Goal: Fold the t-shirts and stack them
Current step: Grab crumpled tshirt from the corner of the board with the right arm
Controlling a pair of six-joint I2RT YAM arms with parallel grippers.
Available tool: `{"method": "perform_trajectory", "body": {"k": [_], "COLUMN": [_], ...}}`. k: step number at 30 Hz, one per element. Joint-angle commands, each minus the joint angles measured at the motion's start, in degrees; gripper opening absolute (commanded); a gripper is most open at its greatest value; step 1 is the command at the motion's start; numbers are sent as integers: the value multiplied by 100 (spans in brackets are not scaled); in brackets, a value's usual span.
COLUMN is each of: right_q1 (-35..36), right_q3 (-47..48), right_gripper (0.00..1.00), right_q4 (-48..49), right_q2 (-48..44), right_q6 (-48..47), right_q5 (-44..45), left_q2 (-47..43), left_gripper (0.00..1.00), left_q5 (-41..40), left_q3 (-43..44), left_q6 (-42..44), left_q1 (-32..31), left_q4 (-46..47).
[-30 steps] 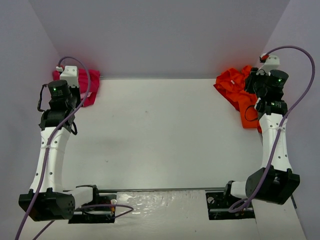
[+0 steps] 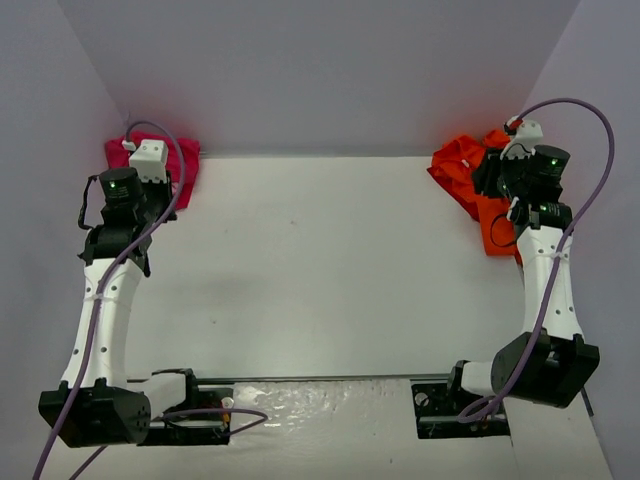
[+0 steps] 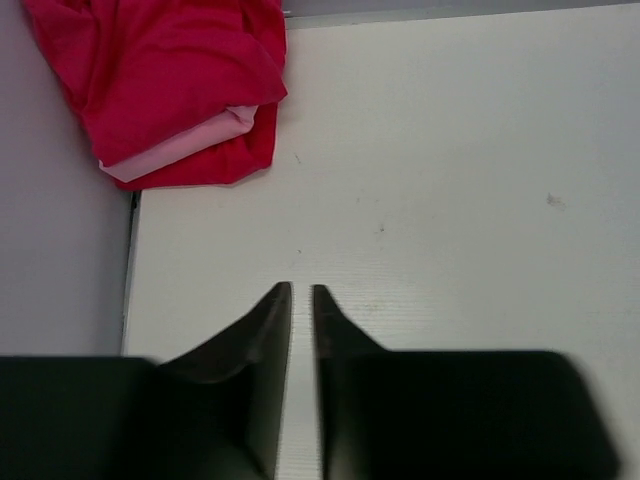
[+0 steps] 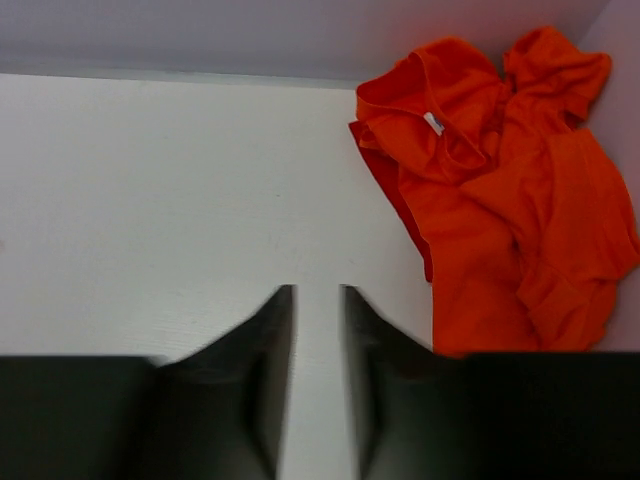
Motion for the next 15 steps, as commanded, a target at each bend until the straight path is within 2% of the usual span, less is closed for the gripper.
{"method": "perform_trajectory", "body": {"k": [1, 2, 3, 4, 5, 6, 7, 9, 13, 15], "right_q1": [70, 82, 88, 93, 125, 182, 254, 439, 748, 829], "right_q3": [113, 114, 122, 131, 144, 179, 251, 639, 1587, 2087], "right_gripper": [31, 59, 82, 95, 100, 100, 100, 100, 100, 91], "right_q4": [278, 291, 301, 320, 362, 408, 439, 490, 432, 356], "right_q2": [276, 327, 357, 371, 390, 420, 466, 801, 1622, 2326], "right_q6": [-201, -191, -190, -190, -217, -275, -362, -511, -880, -1201], "right_q5": [940, 997, 1013, 1027, 1050, 1098, 1180, 1916, 2786, 3212], "left_q2": [-103, -101, -108, -122, -127, -113, -78, -3, 143, 121], "left_gripper": [0, 0, 15, 45, 62, 70, 74, 85, 87, 87], "left_q5": [-392, -439, -481, -519, -532, -523, -498, -489, -520, -517], "left_q3": [60, 24, -8, -27, -43, -44, -24, 22, 157, 160], "left_q6": [117, 153, 167, 172, 174, 166, 146, 110, 107, 211], "left_q1": [49, 51, 51, 51, 56, 58, 53, 57, 60, 68], "left_q4": [457, 467, 480, 489, 501, 502, 482, 457, 414, 380]}}
